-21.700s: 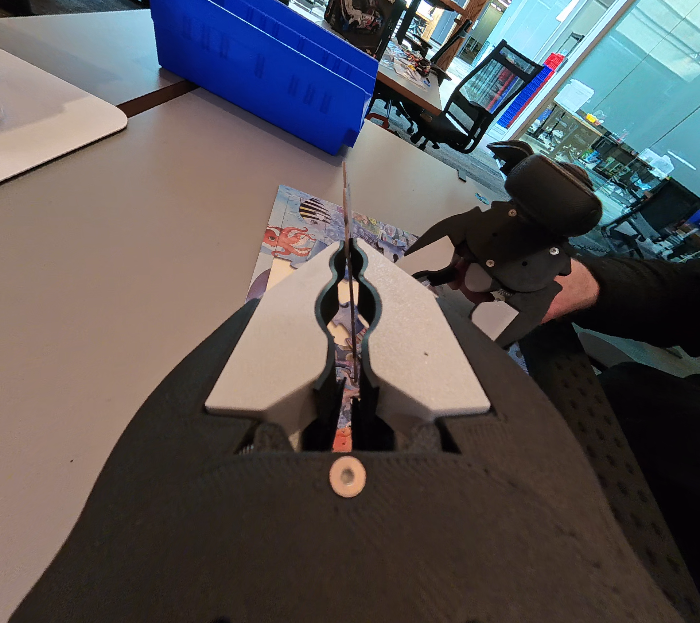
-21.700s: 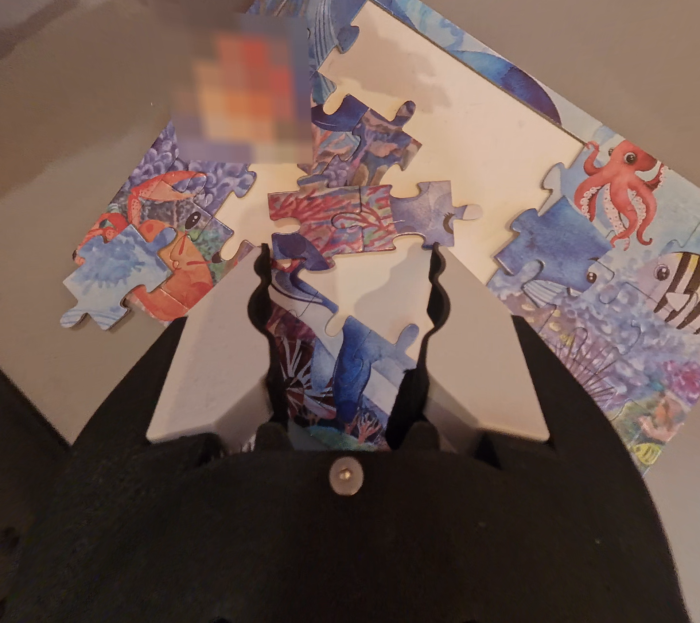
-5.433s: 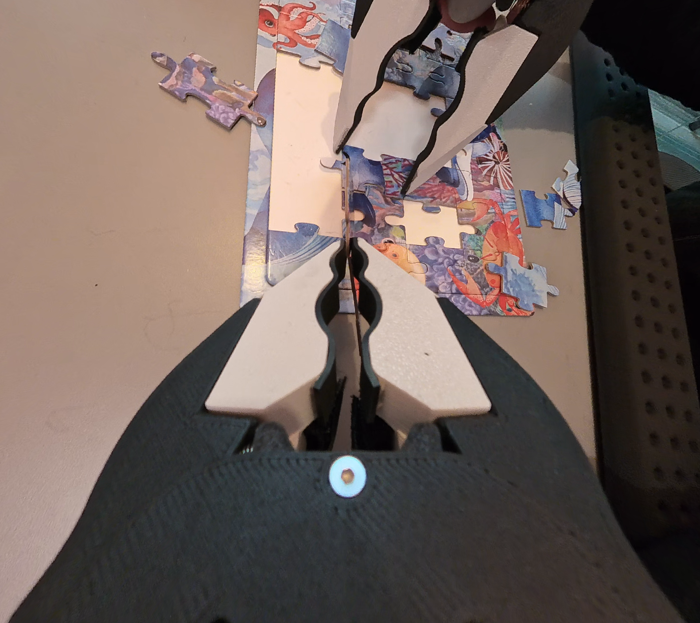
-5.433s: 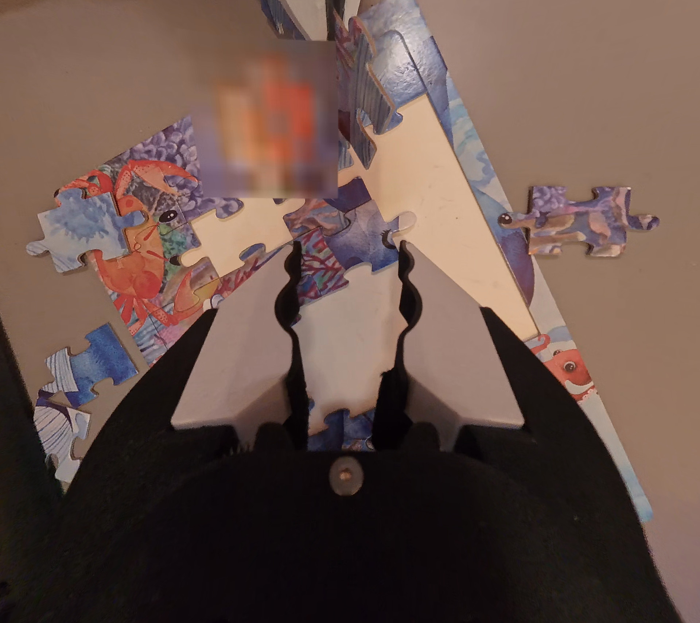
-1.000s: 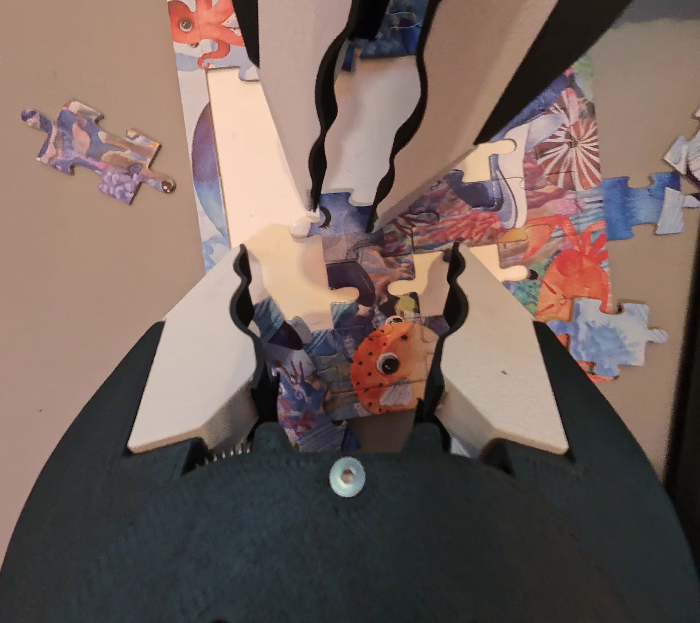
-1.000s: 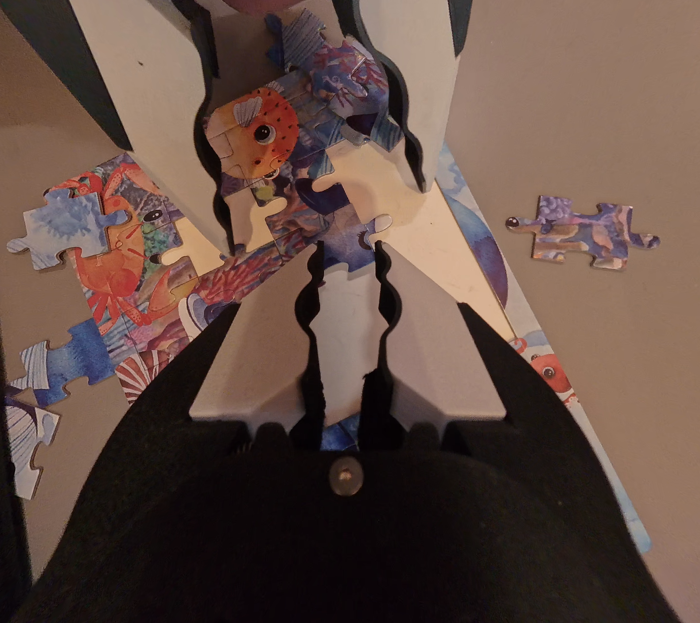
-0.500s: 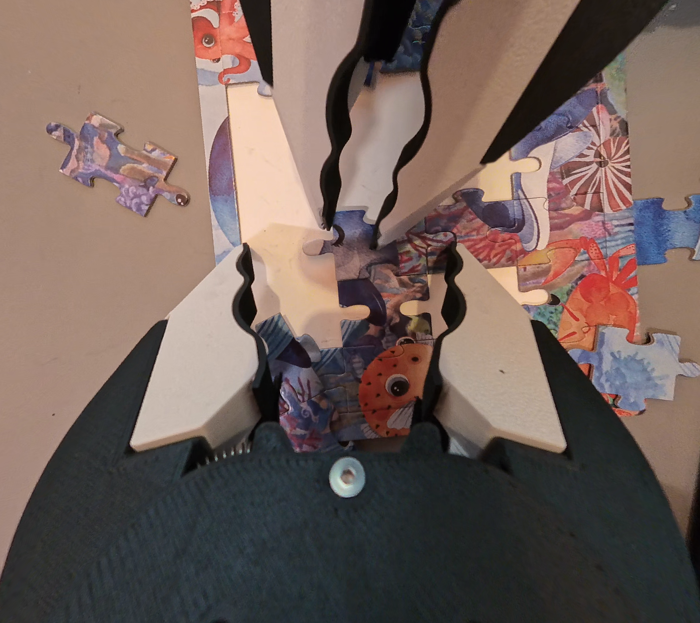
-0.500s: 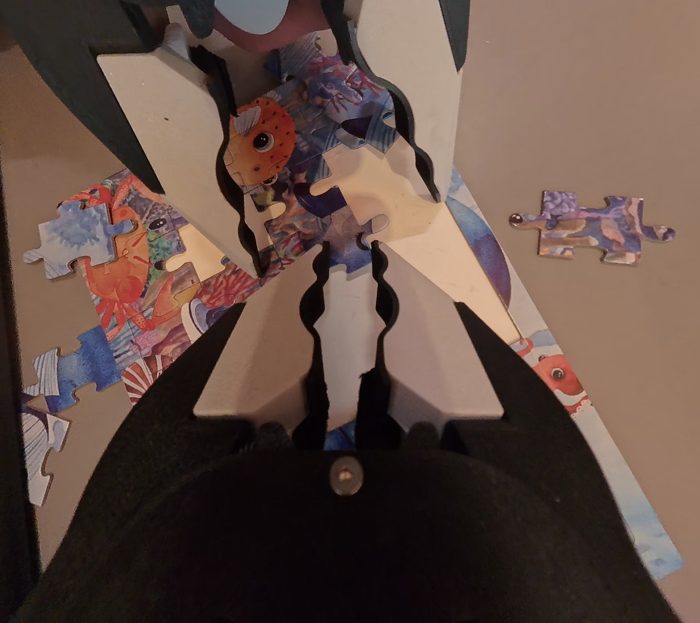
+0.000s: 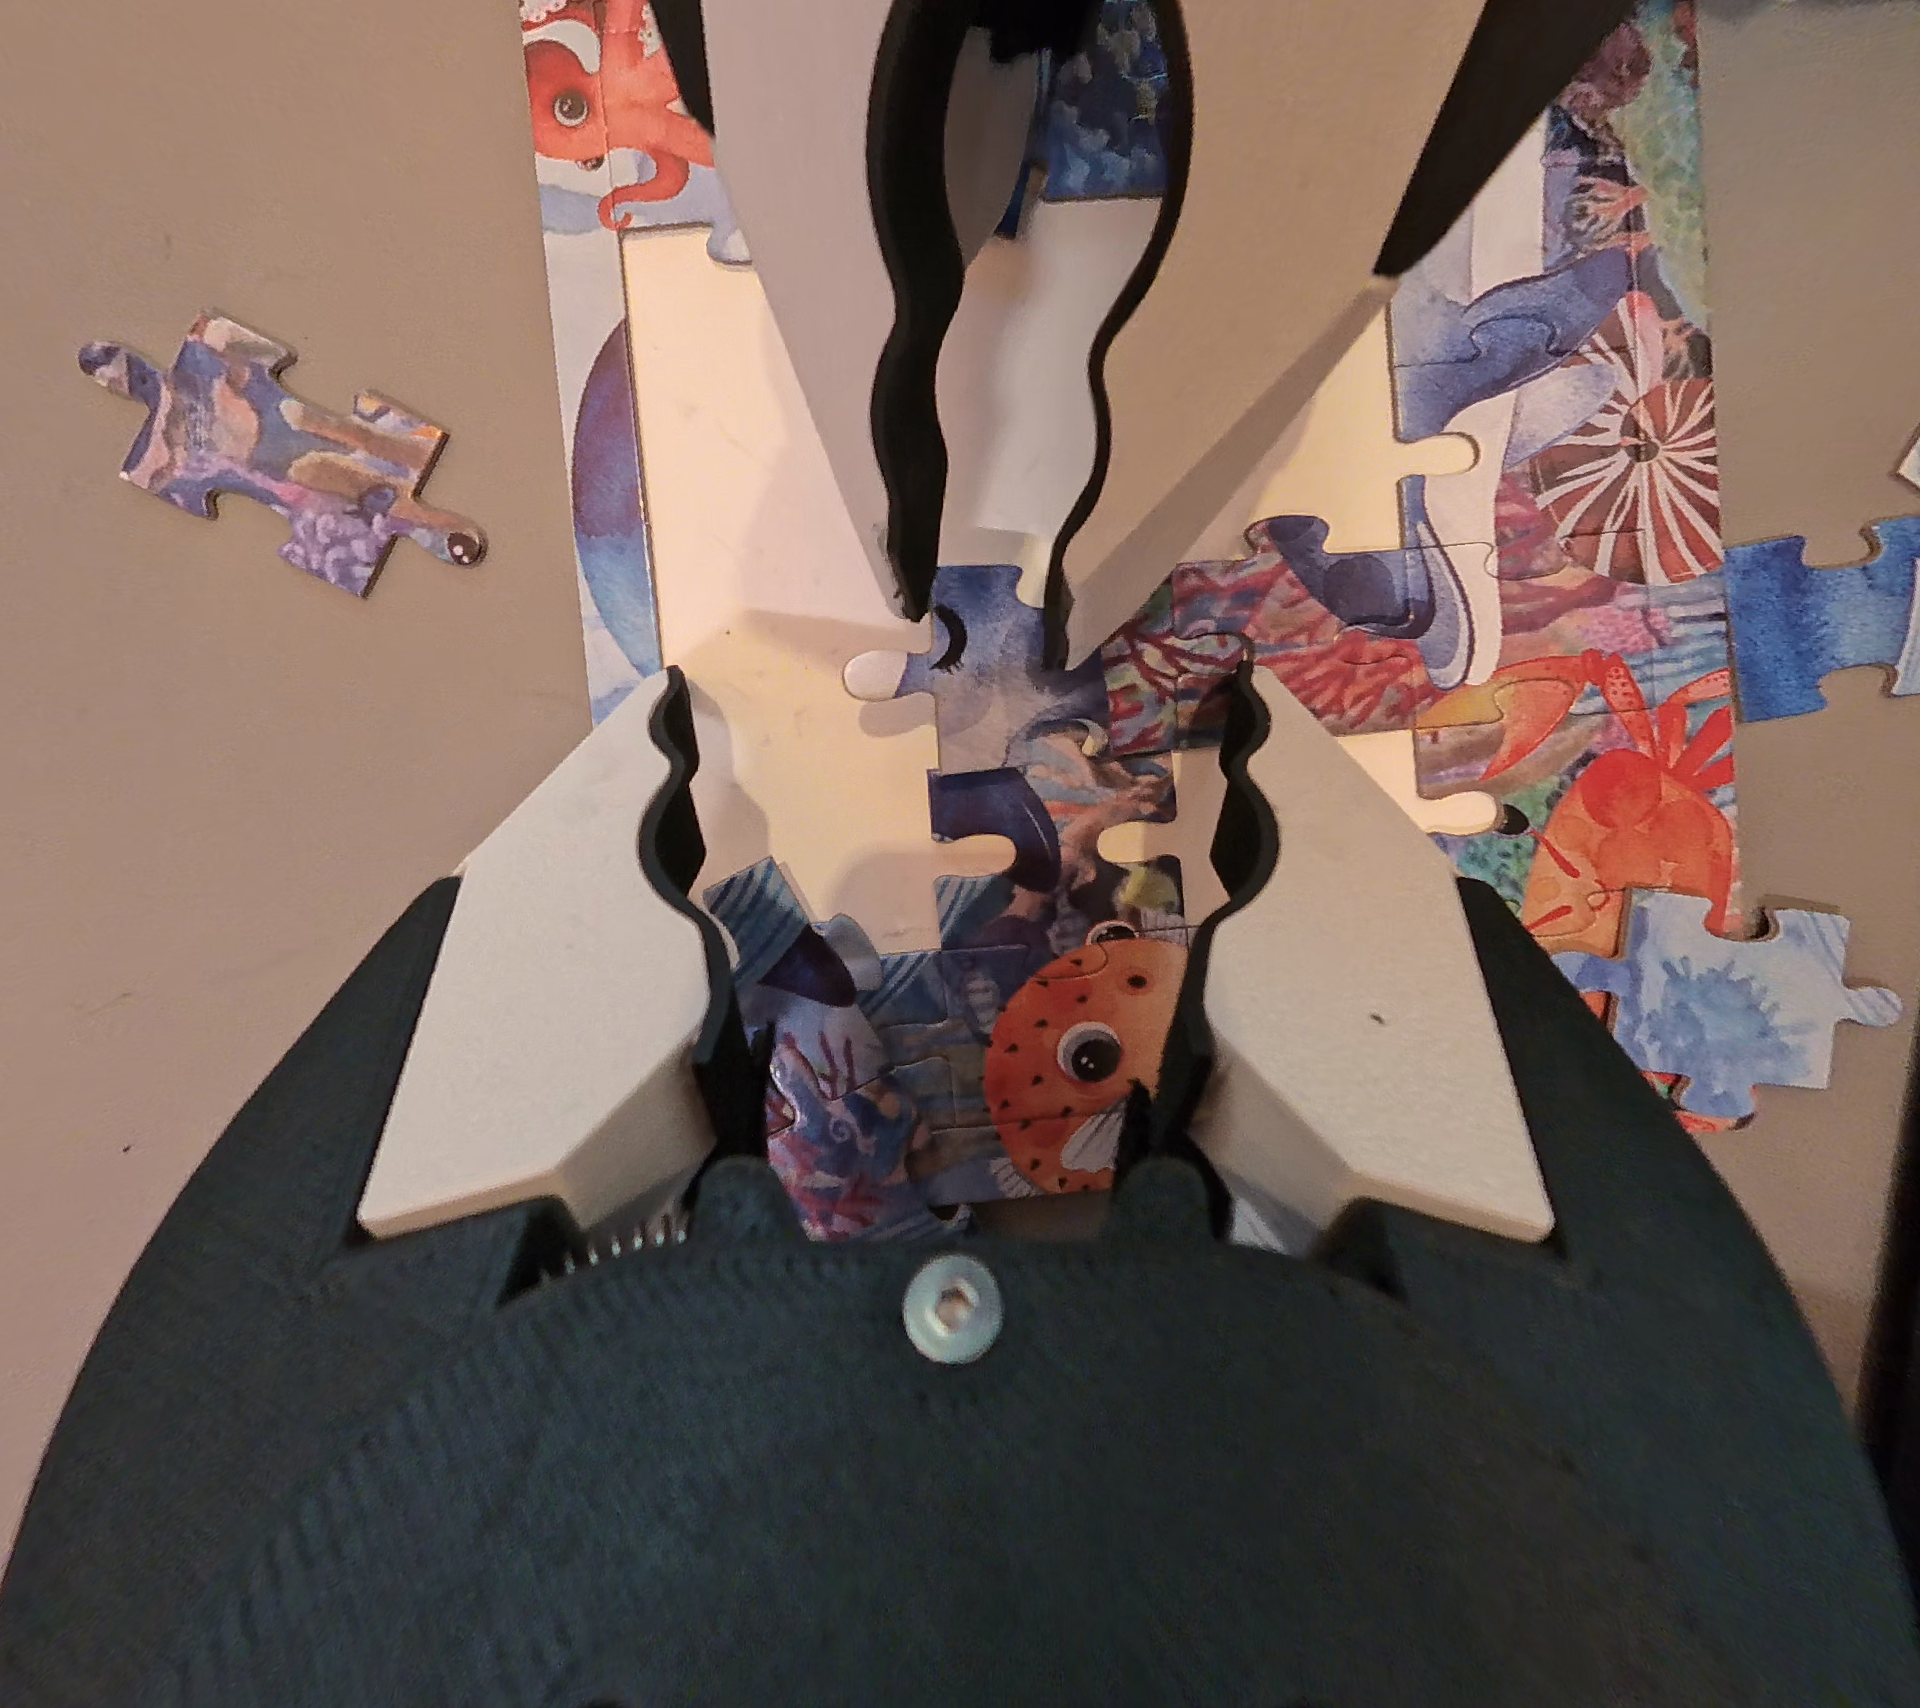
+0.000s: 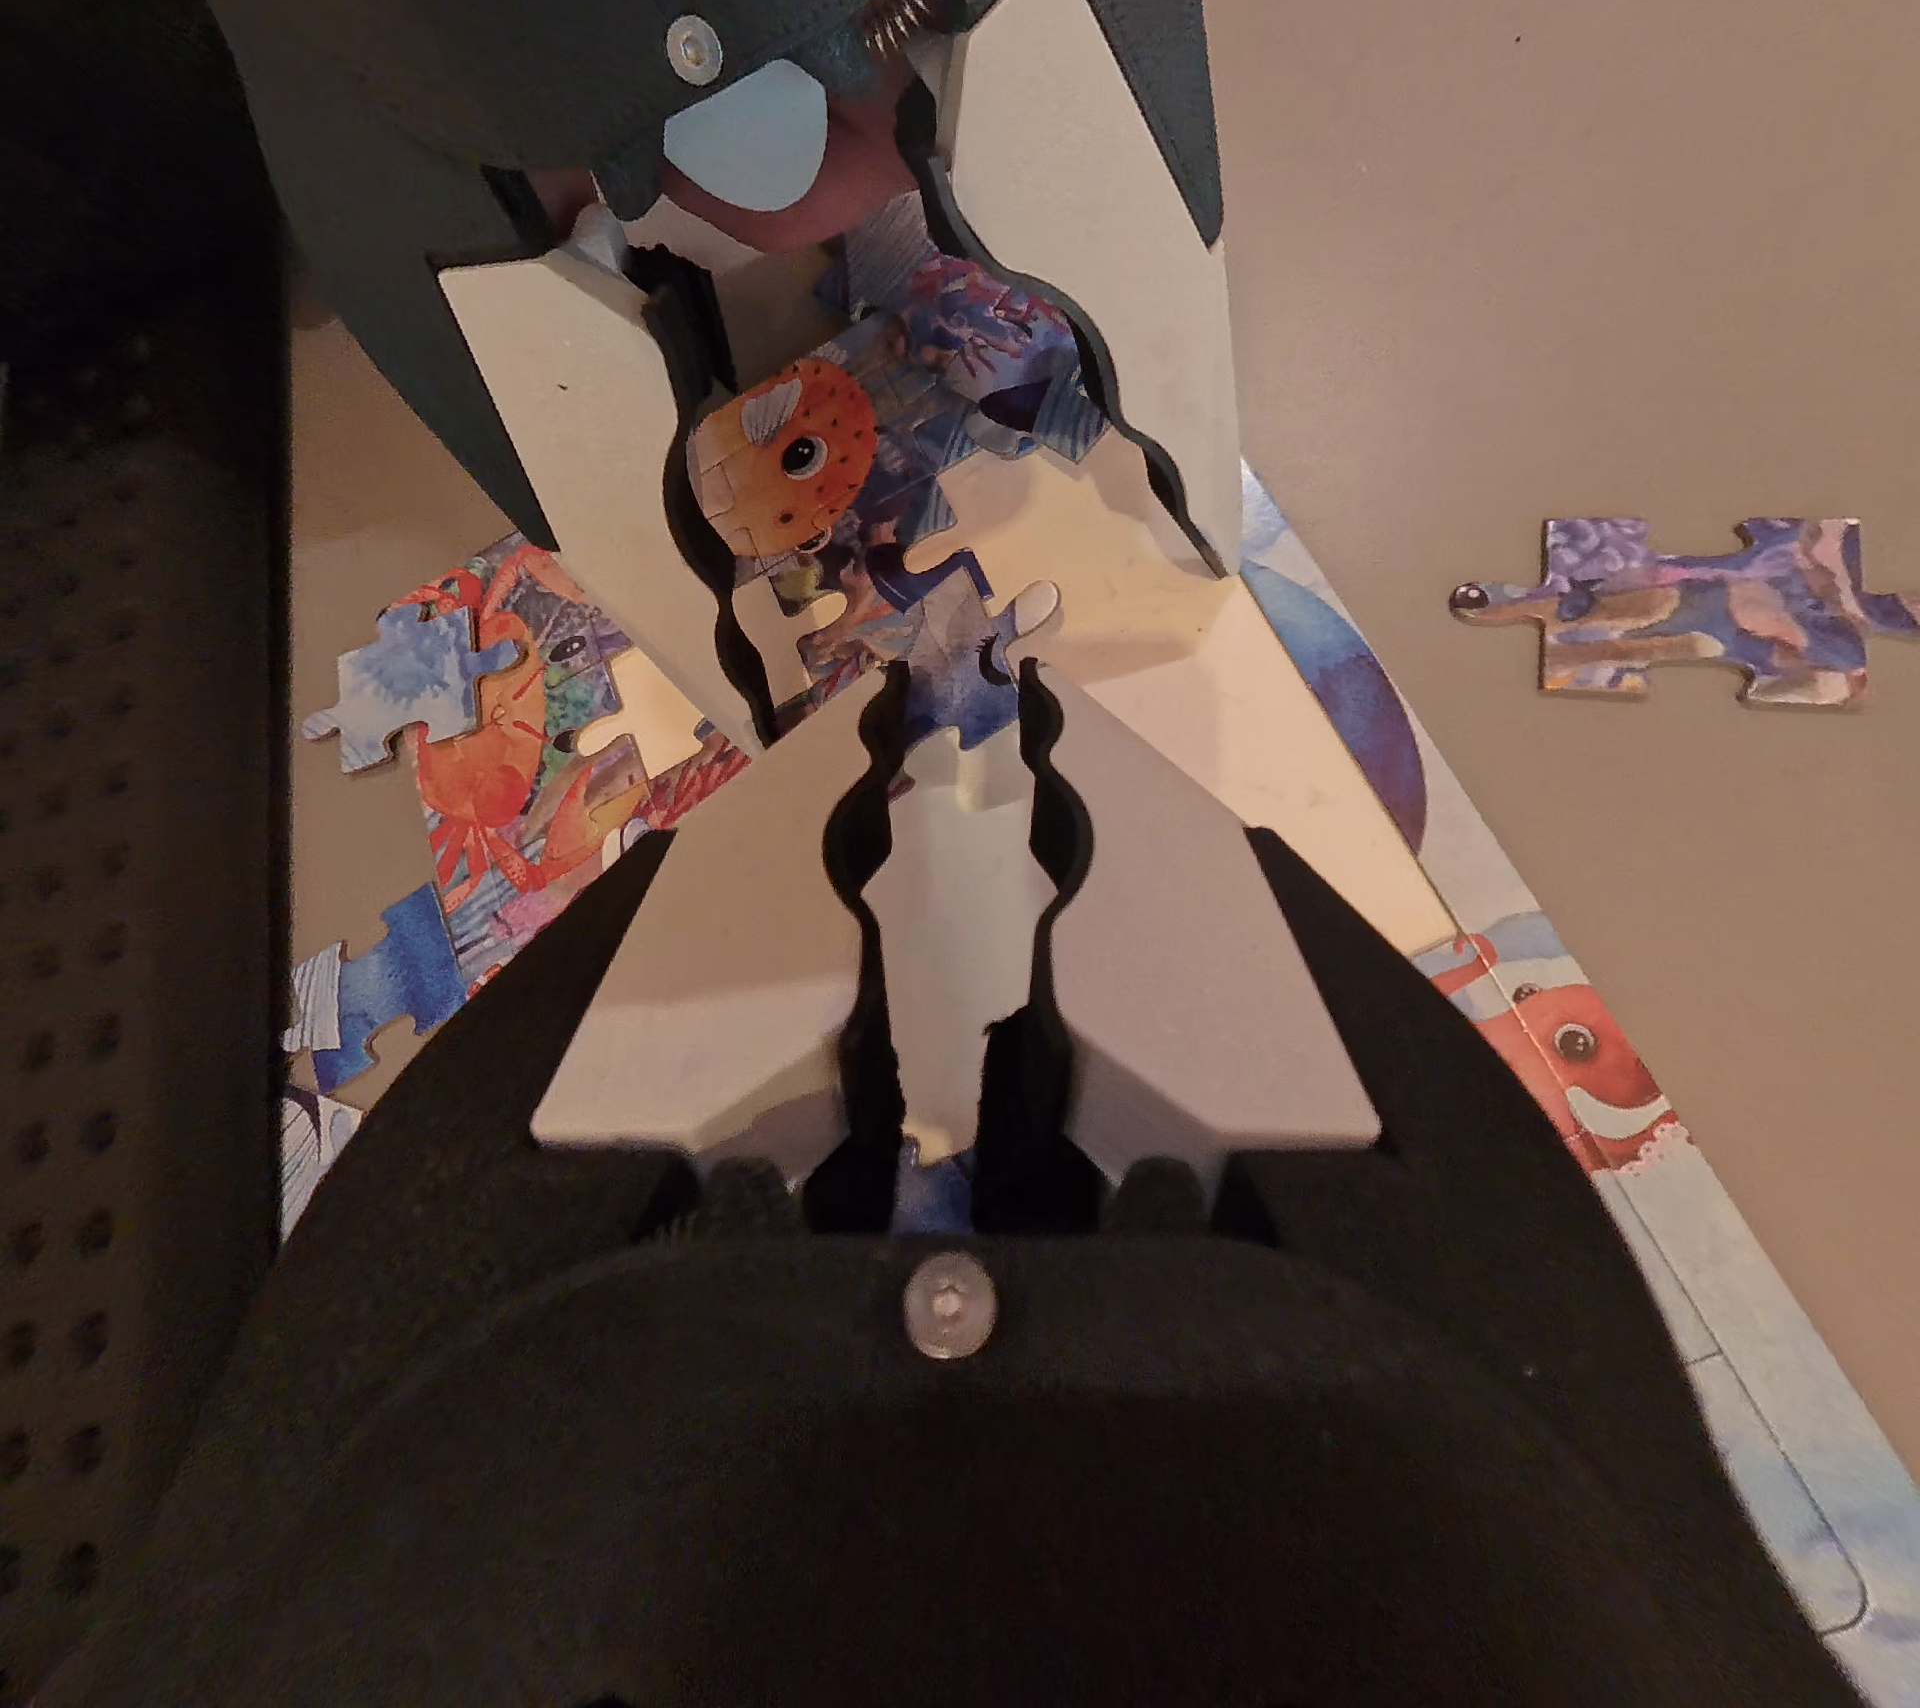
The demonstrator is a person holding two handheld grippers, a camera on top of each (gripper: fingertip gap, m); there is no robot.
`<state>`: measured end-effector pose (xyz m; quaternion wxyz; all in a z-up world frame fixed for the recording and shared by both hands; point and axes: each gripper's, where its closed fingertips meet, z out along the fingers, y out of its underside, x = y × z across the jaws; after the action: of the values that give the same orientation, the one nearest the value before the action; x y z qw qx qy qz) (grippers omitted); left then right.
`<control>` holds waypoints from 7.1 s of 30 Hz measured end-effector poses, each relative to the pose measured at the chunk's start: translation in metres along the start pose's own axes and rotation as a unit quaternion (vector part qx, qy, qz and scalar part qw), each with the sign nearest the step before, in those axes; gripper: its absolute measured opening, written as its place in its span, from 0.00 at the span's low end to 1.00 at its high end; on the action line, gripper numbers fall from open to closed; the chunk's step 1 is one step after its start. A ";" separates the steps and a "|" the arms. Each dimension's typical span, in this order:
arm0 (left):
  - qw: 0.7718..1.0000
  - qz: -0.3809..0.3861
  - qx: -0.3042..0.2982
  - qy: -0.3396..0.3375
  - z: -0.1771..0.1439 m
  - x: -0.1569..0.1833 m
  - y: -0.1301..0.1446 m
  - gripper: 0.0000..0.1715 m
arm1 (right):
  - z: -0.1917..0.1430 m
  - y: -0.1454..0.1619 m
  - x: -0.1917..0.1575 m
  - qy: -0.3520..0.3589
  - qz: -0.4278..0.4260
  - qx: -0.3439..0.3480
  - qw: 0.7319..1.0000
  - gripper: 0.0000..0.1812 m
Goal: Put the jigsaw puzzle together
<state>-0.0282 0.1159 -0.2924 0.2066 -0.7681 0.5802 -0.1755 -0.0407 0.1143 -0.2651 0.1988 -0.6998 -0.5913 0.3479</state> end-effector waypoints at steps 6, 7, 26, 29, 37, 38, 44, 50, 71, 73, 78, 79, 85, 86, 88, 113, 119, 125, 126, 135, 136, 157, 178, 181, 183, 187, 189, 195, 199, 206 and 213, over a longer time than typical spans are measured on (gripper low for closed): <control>1.000 0.000 0.003 0.003 -0.001 -0.001 0.001 0.55 | -0.007 -0.009 -0.008 -0.026 0.006 0.033 0.999 0.05; 1.000 0.000 0.004 0.004 -0.001 -0.001 0.000 0.54 | -0.009 -0.010 -0.009 -0.030 0.006 0.039 0.999 0.04; 0.997 0.033 0.019 0.063 -0.005 0.023 -0.002 0.22 | -0.015 -0.004 -0.009 -0.007 -0.011 0.018 1.000 0.10; 0.997 0.031 0.023 0.070 -0.006 0.025 -0.003 0.20 | -0.017 -0.003 -0.008 -0.003 -0.013 0.015 1.000 0.10; 0.993 0.015 0.073 0.088 -0.015 0.024 -0.015 0.00 | -0.026 0.021 -0.020 -0.045 0.031 -0.031 0.998 0.15; 0.993 0.011 0.077 0.086 -0.016 0.022 -0.016 0.00 | -0.024 0.026 -0.024 -0.061 0.041 -0.040 0.996 0.16; 0.991 0.005 0.086 0.099 -0.018 0.023 -0.017 0.00 | -0.015 0.031 -0.014 -0.054 0.066 -0.048 0.995 0.17; 0.989 0.000 0.102 0.104 -0.024 0.023 -0.022 0.00 | -0.012 0.032 -0.011 -0.051 0.068 -0.048 0.995 0.14; 0.960 -0.031 0.227 0.164 -0.070 0.025 -0.044 0.00 | -0.031 -0.001 -0.037 -0.144 0.099 0.045 0.984 0.00; 0.947 -0.063 0.260 0.181 -0.077 0.020 -0.050 0.00 | -0.035 -0.007 -0.034 -0.121 0.080 0.062 0.987 0.00; 0.927 -0.134 0.303 0.174 -0.083 -0.001 -0.060 0.00 | -0.046 -0.016 -0.014 -0.041 0.072 0.086 0.993 0.00; 0.928 -0.133 0.306 0.168 -0.083 -0.002 -0.061 0.00 | -0.046 -0.016 -0.011 -0.025 0.068 0.084 0.994 0.00; 0.933 -0.151 0.312 0.097 -0.088 -0.027 -0.058 0.00 | -0.042 -0.014 -0.016 -0.022 0.066 0.066 0.995 0.00; 0.933 -0.151 0.312 0.094 -0.089 -0.028 -0.057 0.00 | -0.043 -0.014 -0.021 -0.037 0.069 0.067 0.995 0.00; 0.925 -0.159 0.329 0.100 -0.094 -0.030 -0.060 0.00 | -0.042 -0.013 -0.030 -0.056 0.078 0.059 0.994 0.00; 0.934 -0.153 0.307 0.096 -0.086 -0.030 -0.058 0.00 | -0.008 0.025 -0.066 -0.149 0.157 -0.023 0.976 0.00; 0.935 -0.151 0.307 0.096 -0.087 -0.030 -0.058 0.00 | -0.007 0.026 -0.072 -0.178 0.166 -0.024 0.970 0.00; 0.935 -0.149 0.306 0.097 -0.086 -0.030 -0.059 0.00 | -0.007 0.028 -0.066 -0.166 0.167 -0.028 0.971 0.00; 0.936 -0.149 0.305 0.098 -0.086 -0.029 -0.059 0.00 | -0.006 0.029 -0.064 -0.158 0.170 -0.034 0.972 0.01; 0.938 -0.145 0.300 0.096 -0.085 -0.029 -0.058 0.00 | -0.001 0.036 -0.055 -0.099 0.129 -0.068 0.984 0.06; 0.938 -0.145 0.299 0.096 -0.084 -0.029 -0.058 0.00 | 0.000 0.036 -0.053 -0.091 0.125 -0.072 0.985 0.07; 0.945 -0.142 0.281 0.092 -0.076 -0.027 -0.055 0.00 | -0.004 0.034 -0.047 -0.010 0.057 -0.095 0.994 0.20; 0.948 -0.139 0.272 0.091 -0.072 -0.023 -0.054 0.00 | -0.005 0.035 -0.044 0.009 0.031 -0.094 0.995 0.17; 0.948 -0.139 0.270 0.091 -0.071 -0.023 -0.054 0.00 | -0.004 0.039 -0.046 0.004 0.030 -0.102 0.994 0.15; 0.949 -0.139 0.269 0.091 -0.071 -0.023 -0.053 0.00 | -0.004 0.040 -0.047 -0.001 0.030 -0.105 0.994 0.14; 0.950 -0.139 0.265 0.093 -0.068 -0.023 -0.053 0.00 | -0.005 0.038 -0.047 -0.001 0.028 -0.099 0.995 0.15; 0.950 -0.139 0.264 0.093 -0.067 -0.023 -0.053 0.00 | -0.007 0.035 -0.045 0.004 0.027 -0.090 0.996 0.16; 0.950 -0.138 0.263 0.093 -0.067 -0.022 -0.053 0.00 | -0.007 0.032 -0.043 0.007 0.024 -0.078 0.997 0.20; 0.950 -0.137 0.264 0.092 -0.068 -0.023 -0.053 0.00 | -0.005 0.033 -0.041 0.014 0.016 -0.081 0.996 0.22; 0.950 -0.134 0.265 0.093 -0.067 -0.023 -0.055 0.00 | 0.003 0.033 -0.041 0.012 -0.003 -0.082 0.997 0.25; 0.954 -0.131 0.250 0.101 -0.065 -0.018 -0.052 0.00 | 0.002 0.033 -0.043 0.001 -0.002 -0.077 0.997 0.23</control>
<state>-0.0237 0.1382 -0.2105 0.3077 -0.7394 0.4297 -0.4170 -0.0222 0.0647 -0.2787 0.1460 -0.7124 -0.6173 0.3001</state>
